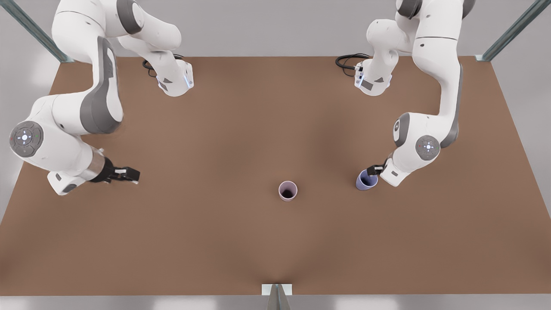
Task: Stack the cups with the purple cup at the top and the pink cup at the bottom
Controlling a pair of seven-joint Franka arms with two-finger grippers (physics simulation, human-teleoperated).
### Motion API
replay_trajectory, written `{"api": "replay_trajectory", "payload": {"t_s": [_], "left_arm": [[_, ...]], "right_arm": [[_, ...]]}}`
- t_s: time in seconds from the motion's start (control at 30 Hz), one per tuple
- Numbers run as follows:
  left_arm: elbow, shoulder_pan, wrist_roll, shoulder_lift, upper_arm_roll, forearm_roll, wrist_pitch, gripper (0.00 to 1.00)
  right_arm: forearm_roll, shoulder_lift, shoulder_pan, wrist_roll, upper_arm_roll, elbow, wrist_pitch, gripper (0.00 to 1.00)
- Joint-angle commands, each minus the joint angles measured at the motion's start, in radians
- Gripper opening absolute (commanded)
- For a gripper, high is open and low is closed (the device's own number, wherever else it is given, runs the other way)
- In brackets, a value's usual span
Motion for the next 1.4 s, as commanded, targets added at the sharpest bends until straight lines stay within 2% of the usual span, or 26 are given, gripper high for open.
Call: {"api": "replay_trajectory", "payload": {"t_s": [0.0,0.03,0.13,0.57,0.67,0.7,0.73,0.77,0.93,1.37], "left_arm": [[-0.011,0.0,0.0,0.0,0.0,0.001,0.021,1.0],[-0.034,0.009,0.005,0.003,0.0,0.001,0.073,1.0],[-0.077,0.015,0.005,0.011,0.0,-0.001,0.138,1.0],[-0.113,0.035,0.005,0.097,0.0,-0.002,0.167,1.0],[-0.143,0.034,0.005,0.105,-0.003,-0.044,0.227,1.0],[-0.143,0.034,0.005,0.105,-0.003,-0.045,0.227,0.86],[-0.143,0.034,0.006,0.105,-0.003,-0.045,0.227,0.62],[-0.143,0.034,0.005,0.103,-0.005,-0.045,0.227,0.46],[-0.141,0.031,-0.005,0.094,-0.014,-0.045,0.221,0.21],[-0.133,0.031,-0.012,0.089,-0.043,-0.054,0.213,0.21]], "right_arm": [[-0.002,-0.027,0.002,0.002,0.0,-0.048,0.031,1.0],[-0.002,-0.07,-0.002,0.003,0.0,-0.128,0.095,1.0],[0.0,-0.071,0.002,0.008,0.003,-0.128,0.097,1.0],[0.004,-0.047,-0.002,0.0,0.002,-0.099,0.072,1.0],[0.006,-0.047,-0.001,0.0,0.003,-0.096,0.071,1.0],[0.006,-0.047,-0.001,0.0,0.003,-0.096,0.071,1.0],[0.006,-0.047,-0.002,0.0,0.003,-0.096,0.071,1.0],[0.006,-0.047,-0.001,0.0,0.002,-0.096,0.074,1.0],[0.006,-0.047,-0.002,0.0,0.003,-0.095,0.071,1.0],[0.006,-0.04,-0.001,-0.001,0.002,-0.096,0.078,1.0]]}}
